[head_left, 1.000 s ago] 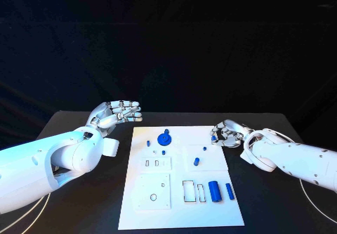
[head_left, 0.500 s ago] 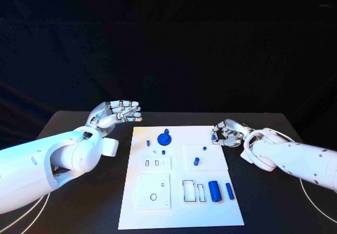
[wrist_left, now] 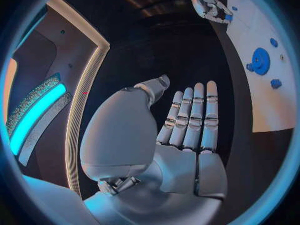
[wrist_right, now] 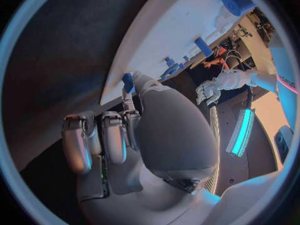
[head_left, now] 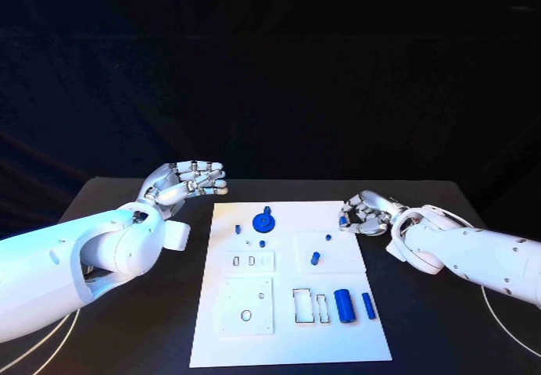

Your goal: Assemble the parts on the task board

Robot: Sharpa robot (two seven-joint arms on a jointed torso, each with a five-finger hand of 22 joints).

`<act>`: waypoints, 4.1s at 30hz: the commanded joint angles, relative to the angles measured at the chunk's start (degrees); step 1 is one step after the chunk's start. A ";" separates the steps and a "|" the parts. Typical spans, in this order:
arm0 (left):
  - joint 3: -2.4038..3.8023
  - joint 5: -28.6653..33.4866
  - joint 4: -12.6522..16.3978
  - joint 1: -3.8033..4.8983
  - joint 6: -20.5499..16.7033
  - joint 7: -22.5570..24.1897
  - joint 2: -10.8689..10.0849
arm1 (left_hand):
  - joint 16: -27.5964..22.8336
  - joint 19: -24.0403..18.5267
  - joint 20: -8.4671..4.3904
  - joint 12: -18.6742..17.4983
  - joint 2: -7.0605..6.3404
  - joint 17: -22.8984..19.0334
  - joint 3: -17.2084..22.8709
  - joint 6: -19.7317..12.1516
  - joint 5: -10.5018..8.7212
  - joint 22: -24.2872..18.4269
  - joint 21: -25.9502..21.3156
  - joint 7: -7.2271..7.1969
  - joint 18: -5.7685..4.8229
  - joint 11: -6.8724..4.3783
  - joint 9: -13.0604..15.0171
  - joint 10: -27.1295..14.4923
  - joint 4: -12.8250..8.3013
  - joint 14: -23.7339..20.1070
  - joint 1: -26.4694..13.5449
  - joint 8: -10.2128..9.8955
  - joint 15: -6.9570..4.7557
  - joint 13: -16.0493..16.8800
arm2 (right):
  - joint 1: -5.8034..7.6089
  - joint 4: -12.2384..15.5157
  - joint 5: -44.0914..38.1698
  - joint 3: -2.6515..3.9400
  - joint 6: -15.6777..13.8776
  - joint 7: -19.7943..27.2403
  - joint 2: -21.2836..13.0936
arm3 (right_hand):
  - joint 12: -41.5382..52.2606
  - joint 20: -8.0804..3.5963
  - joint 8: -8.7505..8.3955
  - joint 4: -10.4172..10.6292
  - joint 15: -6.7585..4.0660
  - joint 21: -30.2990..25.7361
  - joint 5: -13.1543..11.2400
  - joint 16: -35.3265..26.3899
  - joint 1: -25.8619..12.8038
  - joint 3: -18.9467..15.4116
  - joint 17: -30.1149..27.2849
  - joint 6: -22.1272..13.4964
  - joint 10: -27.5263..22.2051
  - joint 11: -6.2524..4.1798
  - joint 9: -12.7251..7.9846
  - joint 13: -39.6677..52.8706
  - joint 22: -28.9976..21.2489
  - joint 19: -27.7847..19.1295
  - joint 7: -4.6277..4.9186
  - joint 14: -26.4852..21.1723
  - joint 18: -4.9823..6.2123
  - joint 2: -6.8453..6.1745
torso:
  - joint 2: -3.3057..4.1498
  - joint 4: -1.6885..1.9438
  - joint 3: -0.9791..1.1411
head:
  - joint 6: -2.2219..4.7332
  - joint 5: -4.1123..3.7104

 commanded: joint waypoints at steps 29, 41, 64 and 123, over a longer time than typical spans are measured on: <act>-0.07 0.15 -0.81 0.03 0.95 0.04 0.47 | -0.28 -0.55 0.04 -0.18 0.75 0.11 -0.22 -0.24 -0.24 0.07 0.32 1.37 0.18 0.21 0.09 0.13 -0.24 0.02 -0.15 -0.25 -0.06 0.06 | 3.67 13.76 -2.12 0.35 -6.24 -17.28 -1.33 | -0.36 -1.83 4.26 -1.75 -1.61 0.26 -0.58 -0.08 -1.80 4.35 11.20 0.40 0.88 -1.76 2.05 8.71 15.06 5.99 -1.57 5.20 -0.82 2.12 | -0.24 -0.08 -0.14 | 0.00 0.13; -0.52 0.15 -2.30 0.01 0.58 -0.30 2.18 | -0.29 -0.58 0.04 -0.16 0.86 0.20 -0.22 -0.18 -0.24 0.09 0.40 1.35 0.19 0.19 0.12 0.17 -0.22 0.07 -0.24 -0.27 -0.08 0.07 | 3.11 22.99 -8.35 0.10 -7.19 -26.50 4.58 | -0.25 -1.81 4.43 -1.98 -1.59 0.26 -0.60 -0.24 -2.01 4.70 10.75 0.25 1.00 -1.74 2.13 8.83 15.06 5.99 -1.56 5.10 -0.82 2.16 | -0.86 -0.15 -0.43 | -0.53 0.77; -0.72 -0.15 -2.64 0.00 -0.78 -2.02 2.81 | -0.25 -0.55 0.01 -0.13 1.21 0.32 -0.10 -0.01 -0.22 0.14 0.54 1.42 0.21 0.19 0.17 0.26 -0.13 0.21 -0.30 -0.23 -0.12 0.08 | -1.33 21.32 -17.05 -0.68 -7.05 -30.58 14.55 | -0.12 -1.85 4.90 -2.21 -1.67 0.26 -0.66 -0.44 -3.32 5.07 10.27 0.20 1.23 -1.84 2.31 8.98 15.06 5.99 -1.66 5.00 -0.82 1.62 | -0.82 -0.22 -0.44 | -1.87 1.75; -0.73 -0.38 -2.63 -0.01 -0.92 -2.44 2.76 | 0.59 0.21 -0.33 -0.16 1.31 1.09 -0.25 0.13 -0.24 0.63 1.71 1.49 0.28 0.15 0.28 0.27 -0.23 1.69 -0.51 -0.43 -0.45 0.07 | -3.32 17.76 -23.99 -0.91 -3.26 -32.79 16.76 | -2.34 -1.40 4.48 -1.25 -1.01 0.26 -0.67 -0.79 -8.03 4.10 9.55 -2.74 -0.27 -0.92 1.78 7.32 15.06 5.99 -0.55 4.87 -0.82 -2.17 | -0.93 -0.15 -0.41 | -2.06 2.17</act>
